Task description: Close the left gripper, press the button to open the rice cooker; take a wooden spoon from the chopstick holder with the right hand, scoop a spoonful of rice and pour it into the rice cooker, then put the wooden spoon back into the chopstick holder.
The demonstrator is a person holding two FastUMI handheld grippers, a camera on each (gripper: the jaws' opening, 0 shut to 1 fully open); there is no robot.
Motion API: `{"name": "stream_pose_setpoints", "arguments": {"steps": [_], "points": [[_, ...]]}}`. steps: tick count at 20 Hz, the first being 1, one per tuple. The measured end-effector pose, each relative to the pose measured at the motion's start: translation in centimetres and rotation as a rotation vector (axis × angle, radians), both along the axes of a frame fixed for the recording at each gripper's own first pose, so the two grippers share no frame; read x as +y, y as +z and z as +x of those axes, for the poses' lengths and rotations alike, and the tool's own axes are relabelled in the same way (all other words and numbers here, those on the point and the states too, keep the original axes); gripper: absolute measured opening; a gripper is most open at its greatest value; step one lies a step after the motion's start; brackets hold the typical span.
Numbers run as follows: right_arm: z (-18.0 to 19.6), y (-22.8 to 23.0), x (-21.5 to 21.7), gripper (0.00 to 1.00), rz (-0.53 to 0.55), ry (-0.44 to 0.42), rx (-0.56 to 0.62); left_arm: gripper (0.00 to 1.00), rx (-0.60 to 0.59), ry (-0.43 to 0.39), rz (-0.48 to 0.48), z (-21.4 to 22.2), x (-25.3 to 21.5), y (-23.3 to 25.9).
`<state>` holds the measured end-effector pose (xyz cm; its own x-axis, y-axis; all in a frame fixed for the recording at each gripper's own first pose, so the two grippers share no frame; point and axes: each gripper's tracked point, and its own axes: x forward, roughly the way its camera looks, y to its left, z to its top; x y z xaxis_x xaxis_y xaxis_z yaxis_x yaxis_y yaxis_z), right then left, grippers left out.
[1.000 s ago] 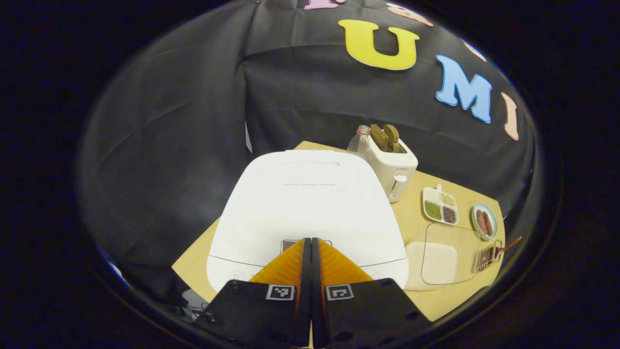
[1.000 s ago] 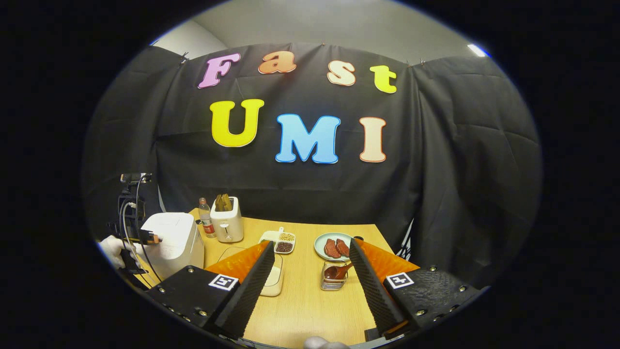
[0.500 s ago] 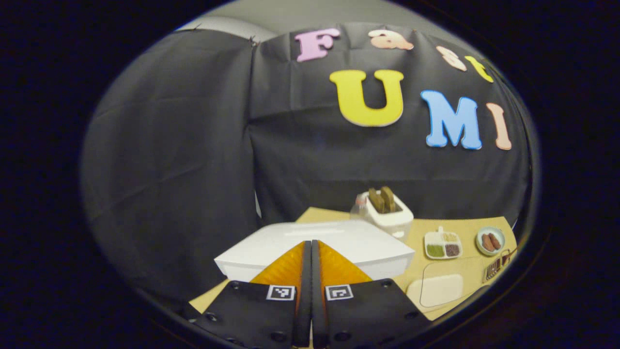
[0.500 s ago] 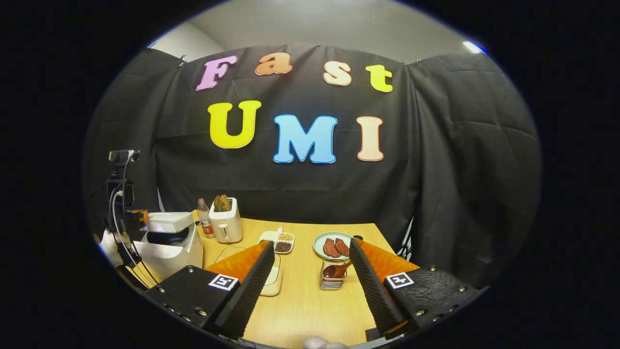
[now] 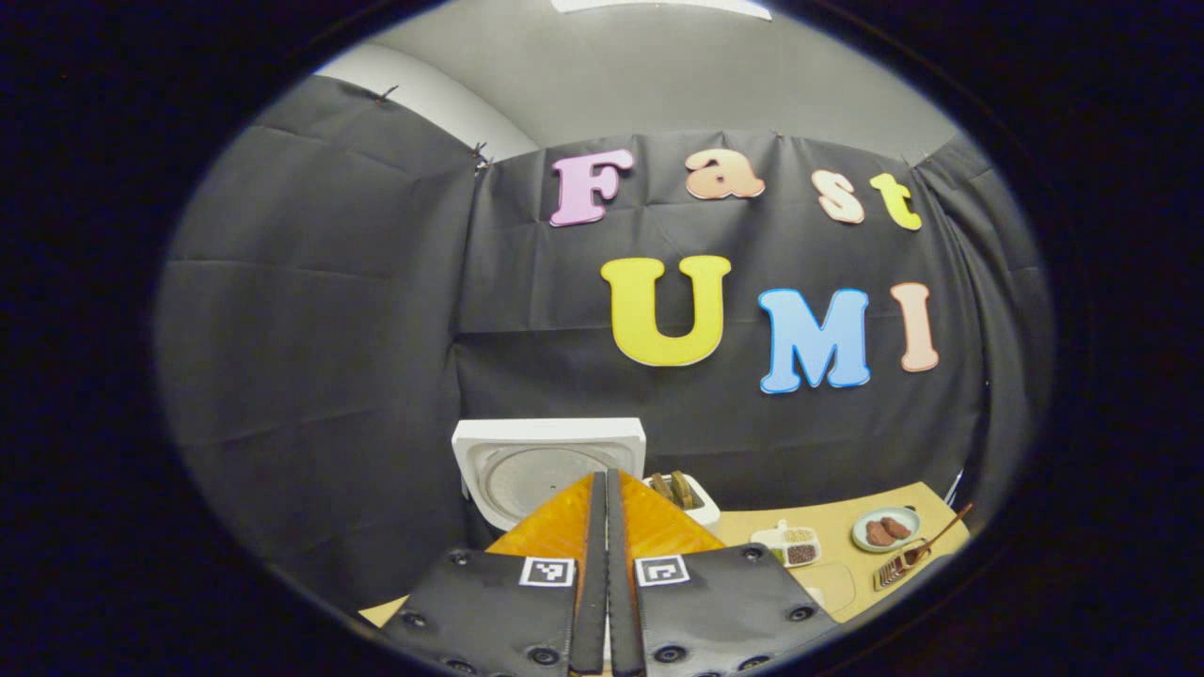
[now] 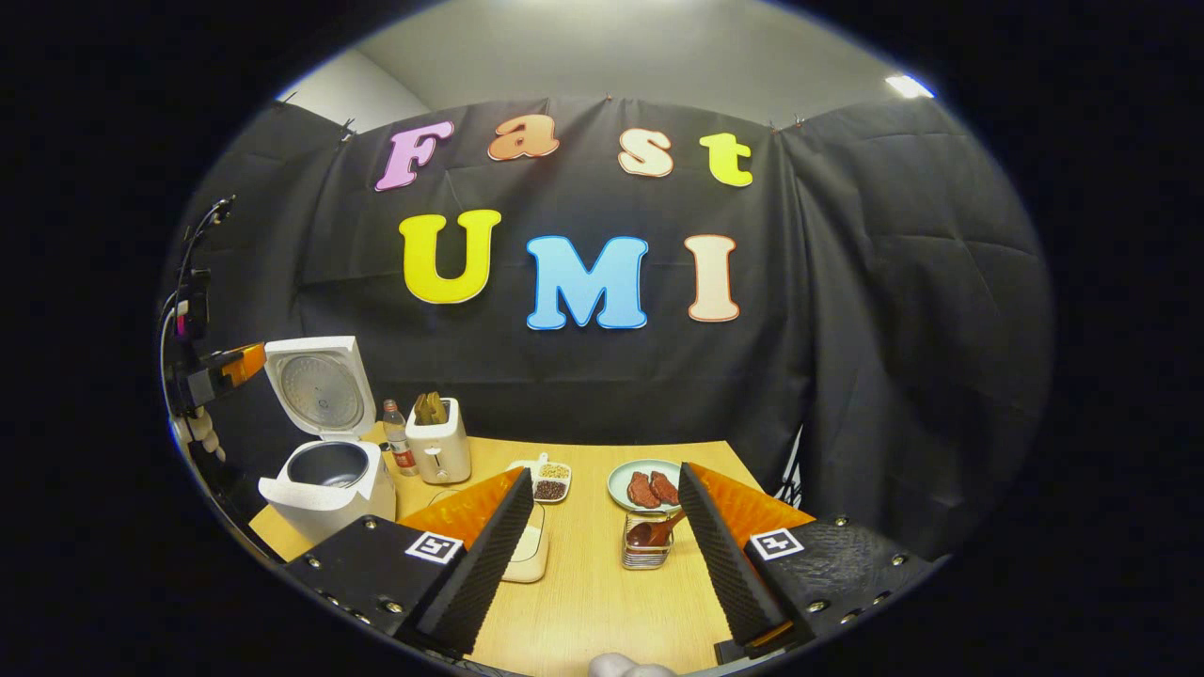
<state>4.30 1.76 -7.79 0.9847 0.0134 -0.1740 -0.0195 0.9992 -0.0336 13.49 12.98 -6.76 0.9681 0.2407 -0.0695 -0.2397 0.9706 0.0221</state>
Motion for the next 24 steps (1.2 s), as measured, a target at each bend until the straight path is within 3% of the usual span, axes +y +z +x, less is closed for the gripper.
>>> {"name": "stream_pose_setpoints", "arguments": {"steps": [5, 7, 9, 11, 16, 24], "points": [[0.1, -0.6, -0.8, 0.95, -0.009, -0.018, -0.004, 0.10, 0.057, -0.008, -0.020, -3.7, -0.8, -2.1], [0.2, -1.6, -1.1, 0.95, -0.007, -0.024, 0.010, 0.15, 0.035, -0.031, -0.029, -5.3, -1.6, -1.9], [0.2, -2.6, -1.6, 0.95, -0.006, -0.036, 0.027, 0.53, 0.018, -0.063, -0.048, -6.7, -2.6, -1.8], [0.3, -2.8, -1.5, 0.95, 0.006, -0.038, 0.021, 1.00, -0.016, -0.077, -0.049, -7.6, -3.0, -1.2], [1.0, -4.0, -1.9, 0.95, 0.006, -0.049, 0.004, 0.97, -0.039, -0.111, -0.026, -8.4, -4.5, -0.3], [4.9, -11.8, -4.6, 0.95, 0.111, -0.097, 0.069, 0.97, -0.081, -0.167, -0.037, -9.4, -6.5, 1.7]]}}
